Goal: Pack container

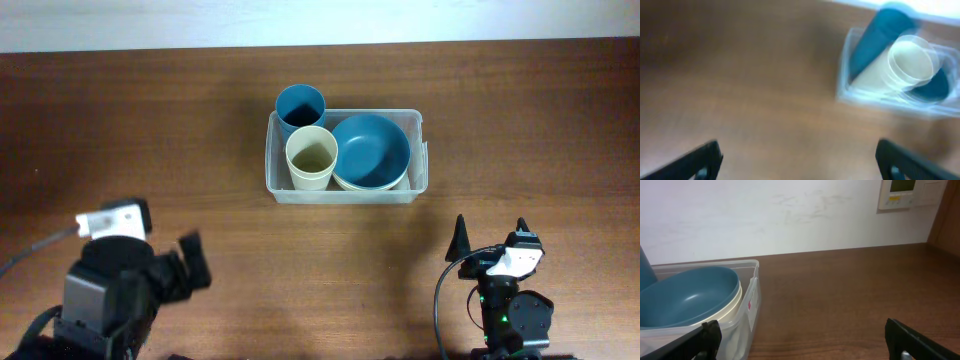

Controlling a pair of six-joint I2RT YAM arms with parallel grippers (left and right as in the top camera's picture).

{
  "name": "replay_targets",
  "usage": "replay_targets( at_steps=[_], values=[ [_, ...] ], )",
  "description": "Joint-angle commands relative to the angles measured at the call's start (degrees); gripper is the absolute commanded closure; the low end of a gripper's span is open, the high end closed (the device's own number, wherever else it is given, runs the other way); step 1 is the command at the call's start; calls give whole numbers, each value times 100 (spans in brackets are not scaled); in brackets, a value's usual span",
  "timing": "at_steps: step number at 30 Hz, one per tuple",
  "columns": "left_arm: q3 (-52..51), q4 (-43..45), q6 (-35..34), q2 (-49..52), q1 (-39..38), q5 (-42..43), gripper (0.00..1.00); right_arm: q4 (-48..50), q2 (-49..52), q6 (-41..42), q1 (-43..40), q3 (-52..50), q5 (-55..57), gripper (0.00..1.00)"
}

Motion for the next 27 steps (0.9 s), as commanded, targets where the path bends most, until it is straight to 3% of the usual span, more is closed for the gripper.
replay_targets(
  at_steps=[1, 3, 7, 9, 15, 18, 27],
  values=[
    [-566, 1069, 817, -101, 17, -81, 0, -39, -57, -42, -42, -42, -31, 1],
    [-1429, 2380, 1414, -332, 22, -76, 0, -39, -57, -42, -42, -42, -31, 1],
    [-3112, 4299, 1589, -859, 337, 238, 0, -39, -57, -42, -42, -42, -31, 1],
    [-4306, 5755, 1604, -1211, 778, 804, 0, -39, -57, -42, -42, -42, -31, 1],
    [-6015, 8137, 2594, -1746, 1375, 2225, 0, -39, -57, -42, -42, -42, -31, 1],
    [-6513, 8599, 2811, -2044, 1510, 2409, 0, -39, -57, -42, -42, -42, -31, 1],
    [-7377, 8544, 2804, -3300, 1816, 2409, 0, -39, -57, -42, -42, -42, -31, 1]
  ],
)
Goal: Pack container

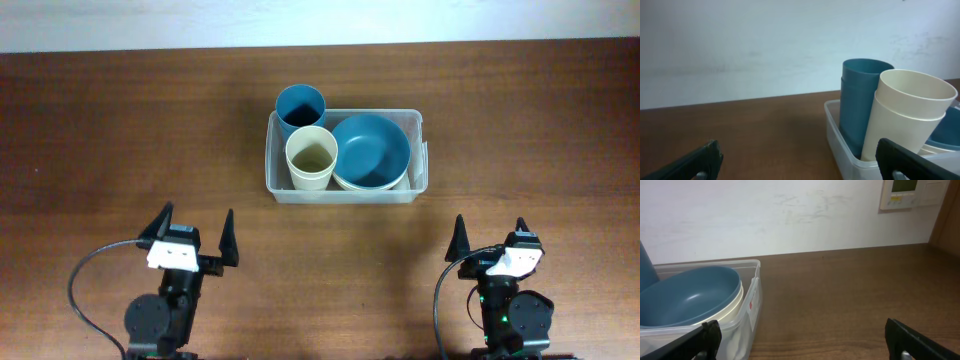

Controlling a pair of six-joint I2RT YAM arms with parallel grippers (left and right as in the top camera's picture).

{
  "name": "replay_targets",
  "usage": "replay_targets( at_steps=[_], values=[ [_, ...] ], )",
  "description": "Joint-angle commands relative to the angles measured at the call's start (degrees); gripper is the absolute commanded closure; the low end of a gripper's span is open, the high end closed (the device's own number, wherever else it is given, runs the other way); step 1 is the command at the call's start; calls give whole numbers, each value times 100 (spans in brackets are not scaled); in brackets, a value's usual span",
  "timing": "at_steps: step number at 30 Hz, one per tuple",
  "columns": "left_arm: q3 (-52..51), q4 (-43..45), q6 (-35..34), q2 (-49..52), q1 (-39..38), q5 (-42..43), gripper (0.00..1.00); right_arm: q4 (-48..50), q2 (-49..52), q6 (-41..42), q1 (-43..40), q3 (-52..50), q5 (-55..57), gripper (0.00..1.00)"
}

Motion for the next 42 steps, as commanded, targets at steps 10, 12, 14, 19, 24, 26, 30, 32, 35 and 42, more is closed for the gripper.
replay_targets(
  at_steps=[10, 12, 14, 19, 24, 26, 30, 32, 35, 42],
  values=[
    [-684, -96, 155, -1290, 48, 146, 0, -35, -48, -46, -42, -42, 7, 1],
    [-684, -245, 157, -1425, 50, 129, 0, -35, -48, -46, -42, -42, 7, 1],
    [-684, -496, 203, -1580, 50, 125, 0, -35, -48, -46, -42, -42, 7, 1],
    [-684, -1263, 221, -1729, 63, 114, 0, -35, -48, -46, -42, -42, 7, 1],
    [-682, -1462, 221, -1729, 66, 118, 0, -35, -48, -46, -42, -42, 7, 1],
    [-682, -1462, 221, -1729, 63, 127, 0, -35, -48, -46, -42, -42, 7, 1],
    [-682, -1460, 221, -1727, 63, 125, 0, -35, -48, -46, -42, -42, 7, 1],
    [-680, -1462, 221, -1727, 63, 125, 0, -35, -48, -46, -42, -42, 7, 1],
    [-680, -1462, 221, -1727, 63, 125, 0, -35, -48, -46, -42, -42, 7, 1],
    [-680, -1462, 221, -1727, 63, 125, 0, -35, -48, -46, -42, -42, 7, 1]
  ],
)
